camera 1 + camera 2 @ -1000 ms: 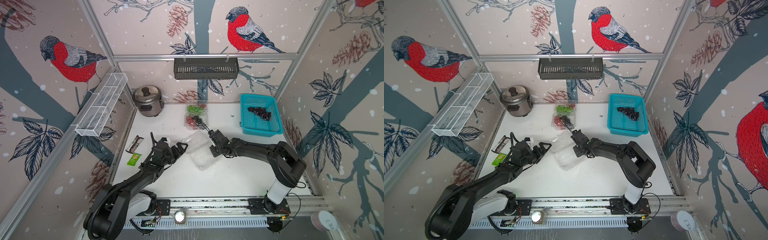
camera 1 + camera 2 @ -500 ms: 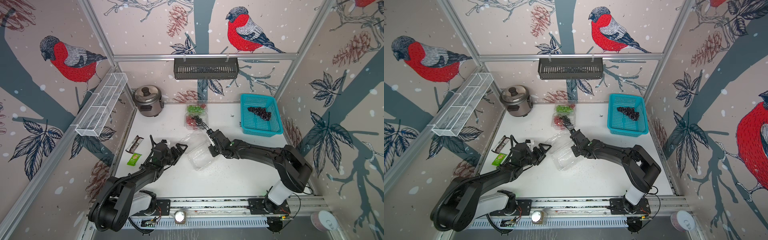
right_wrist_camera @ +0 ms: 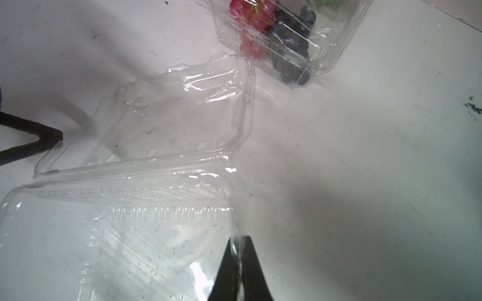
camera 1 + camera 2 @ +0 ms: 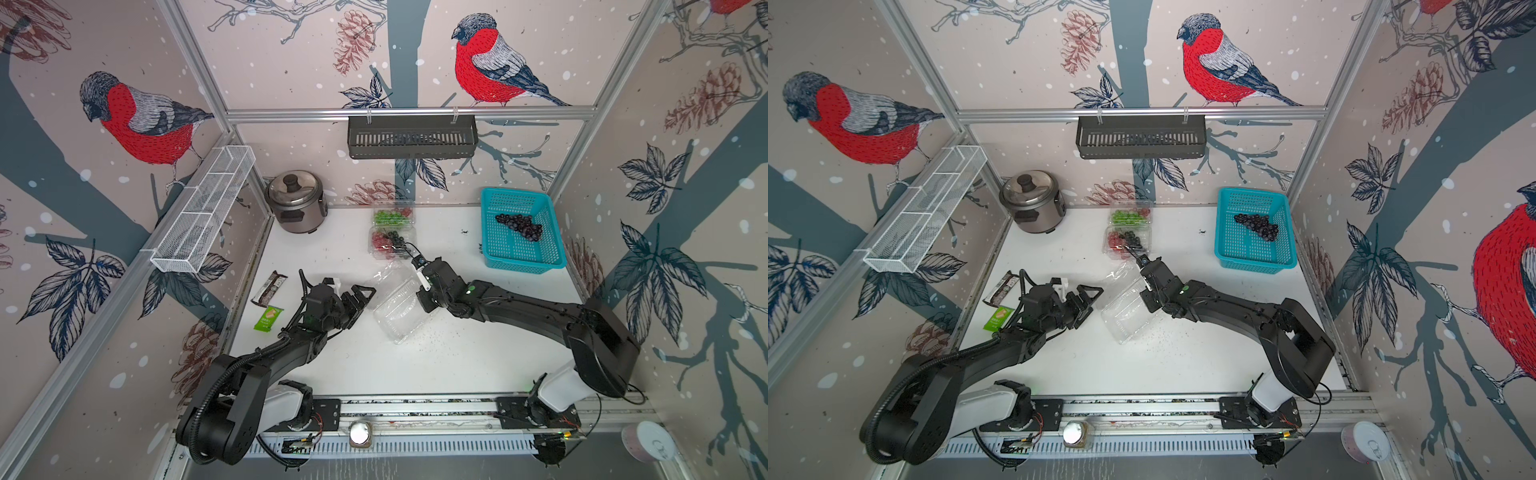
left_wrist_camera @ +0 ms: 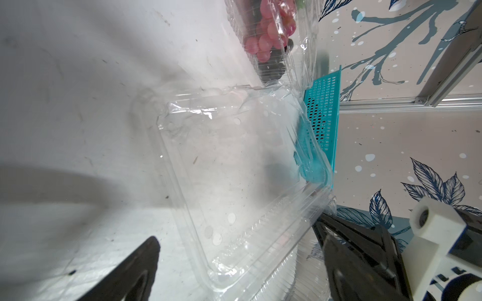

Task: Pack grapes into containers
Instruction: Adjust the packing box at the center of the board.

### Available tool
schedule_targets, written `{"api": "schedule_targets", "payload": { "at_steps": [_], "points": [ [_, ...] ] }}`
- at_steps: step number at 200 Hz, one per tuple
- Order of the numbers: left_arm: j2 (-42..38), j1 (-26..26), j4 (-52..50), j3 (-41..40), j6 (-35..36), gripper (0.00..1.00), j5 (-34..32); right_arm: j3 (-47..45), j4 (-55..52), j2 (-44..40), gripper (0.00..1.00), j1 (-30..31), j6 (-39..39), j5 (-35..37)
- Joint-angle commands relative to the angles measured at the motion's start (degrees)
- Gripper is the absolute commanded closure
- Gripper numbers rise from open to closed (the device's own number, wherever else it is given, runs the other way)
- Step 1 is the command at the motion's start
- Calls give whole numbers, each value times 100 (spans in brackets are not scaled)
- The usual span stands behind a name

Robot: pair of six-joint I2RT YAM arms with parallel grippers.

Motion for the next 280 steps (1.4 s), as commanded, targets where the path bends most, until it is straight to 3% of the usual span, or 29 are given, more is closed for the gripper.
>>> {"api": "schedule_targets", "payload": {
  "at_steps": [1,75,115,162,206,280],
  "points": [
    [-36,12,159,104,-1,3,-8,54,181,-94,93,5,-51,22],
    [-558,21,-491,693,117,3,-113,546,254,-266,93,-56,-113,-20],
    [-700,99,-768,1201,439,3,-426,871,322,2,93,-479,388,26],
    [211,101,-466,1550,471,3,-190,837,559,789,91,-1021,1245,-417],
    [1140,100,117,1633,367,3,388,699,827,1382,89,-1010,1774,-649],
    [1777,100,302,1859,406,3,436,560,1280,1664,80,-1046,2534,-786]
  ]
}}
